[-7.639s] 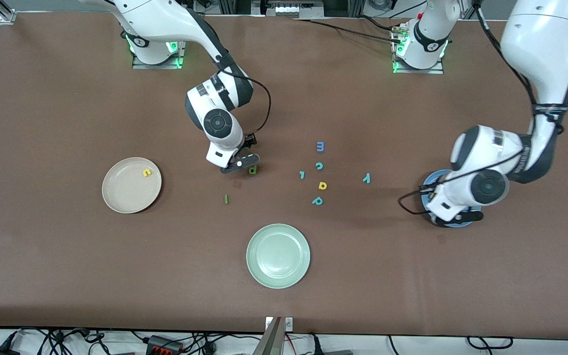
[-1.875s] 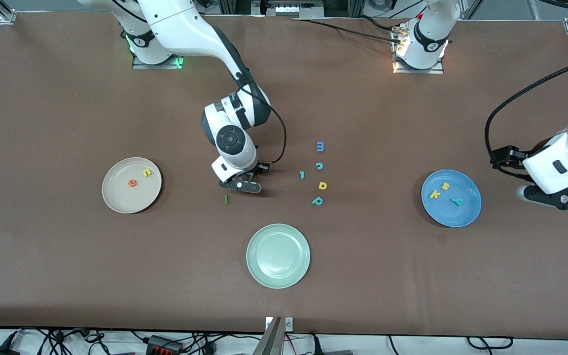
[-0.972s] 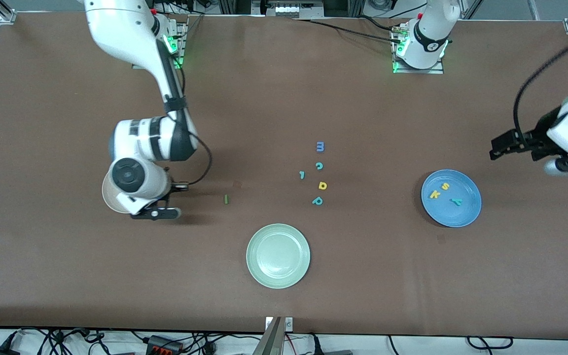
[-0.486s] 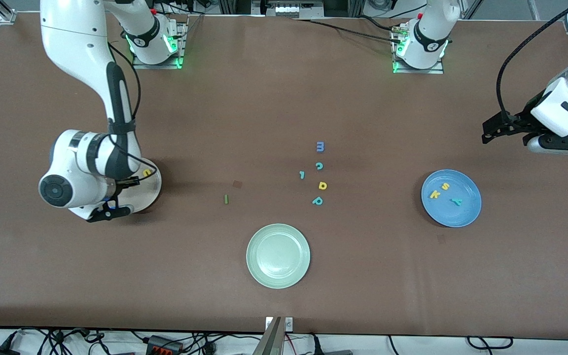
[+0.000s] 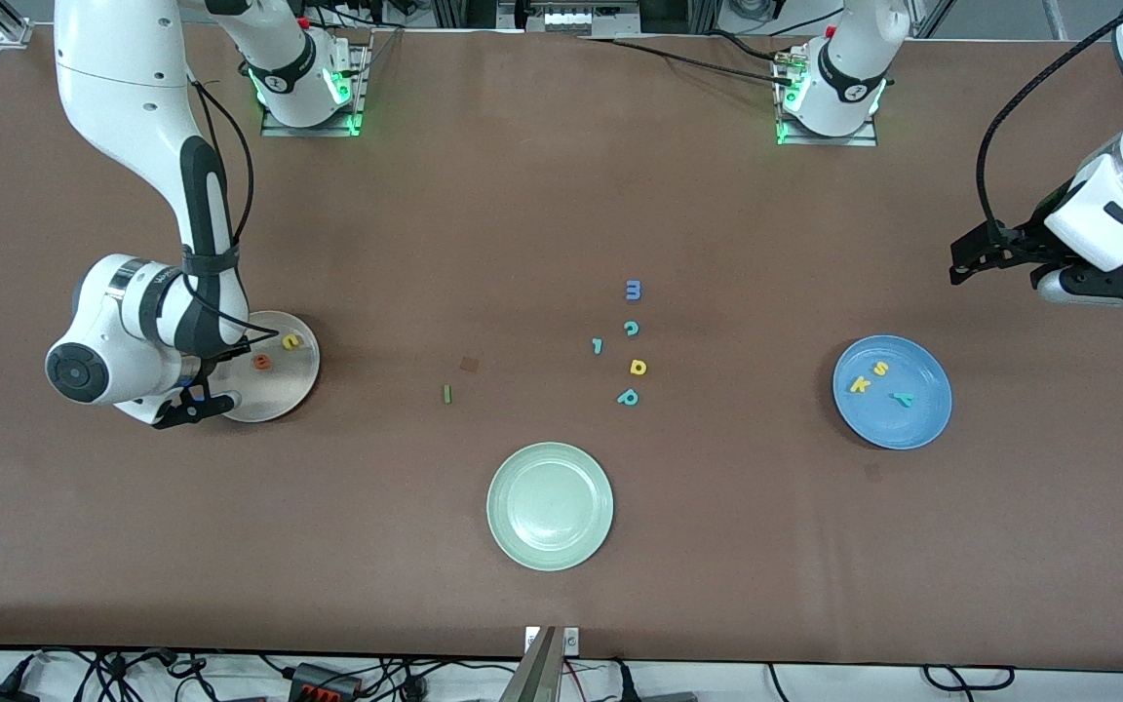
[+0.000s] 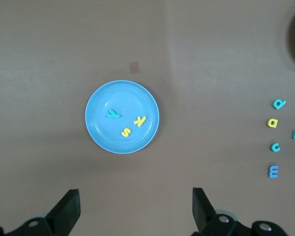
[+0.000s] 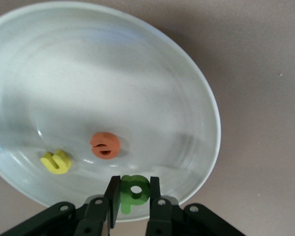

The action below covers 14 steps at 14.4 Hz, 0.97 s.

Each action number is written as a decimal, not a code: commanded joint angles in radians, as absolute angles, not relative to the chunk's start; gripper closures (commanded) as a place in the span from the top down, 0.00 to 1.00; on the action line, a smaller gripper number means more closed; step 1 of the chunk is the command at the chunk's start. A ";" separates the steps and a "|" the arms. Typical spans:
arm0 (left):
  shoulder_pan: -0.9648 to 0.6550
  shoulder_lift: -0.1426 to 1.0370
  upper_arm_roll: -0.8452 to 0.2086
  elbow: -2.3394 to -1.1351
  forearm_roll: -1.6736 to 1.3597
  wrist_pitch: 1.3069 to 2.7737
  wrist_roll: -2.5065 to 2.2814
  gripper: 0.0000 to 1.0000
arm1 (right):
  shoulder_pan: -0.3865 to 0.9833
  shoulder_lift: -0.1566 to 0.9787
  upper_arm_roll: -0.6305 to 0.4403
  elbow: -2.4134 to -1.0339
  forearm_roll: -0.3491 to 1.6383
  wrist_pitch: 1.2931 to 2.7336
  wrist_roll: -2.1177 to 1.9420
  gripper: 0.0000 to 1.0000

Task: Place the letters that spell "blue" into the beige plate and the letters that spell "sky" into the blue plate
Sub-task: 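Open the right gripper to release the green p onto the beige plate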

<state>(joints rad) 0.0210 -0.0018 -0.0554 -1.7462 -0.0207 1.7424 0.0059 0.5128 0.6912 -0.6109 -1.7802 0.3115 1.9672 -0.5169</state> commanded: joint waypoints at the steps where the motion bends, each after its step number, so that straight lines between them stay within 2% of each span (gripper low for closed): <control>1: 0.015 -0.005 -0.055 -1.746 -0.005 1.726 0.018 1.00 | 0.506 0.681 -0.598 -1.793 0.319 1.991 -0.540 0.72; 2: 0.014 -0.005 -0.058 -1.744 -0.005 1.724 0.017 1.00 | 0.509 0.680 -0.598 -1.786 0.325 1.987 -0.529 1.00; 9: 0.014 -0.005 -0.057 -1.744 -0.006 1.718 0.025 1.00 | 0.518 0.640 -0.589 -1.674 0.356 1.965 -0.450 1.00; 14: 0.014 0.009 -0.057 -1.720 -0.005 1.718 0.028 1.00 | 0.592 0.646 -0.574 -1.608 0.482 1.971 -0.254 1.00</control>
<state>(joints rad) 0.0171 -0.0018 -0.0575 -1.7458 -0.0207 1.7286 0.0082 0.5514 0.6465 -0.5749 -1.6248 0.4531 1.9785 -0.3373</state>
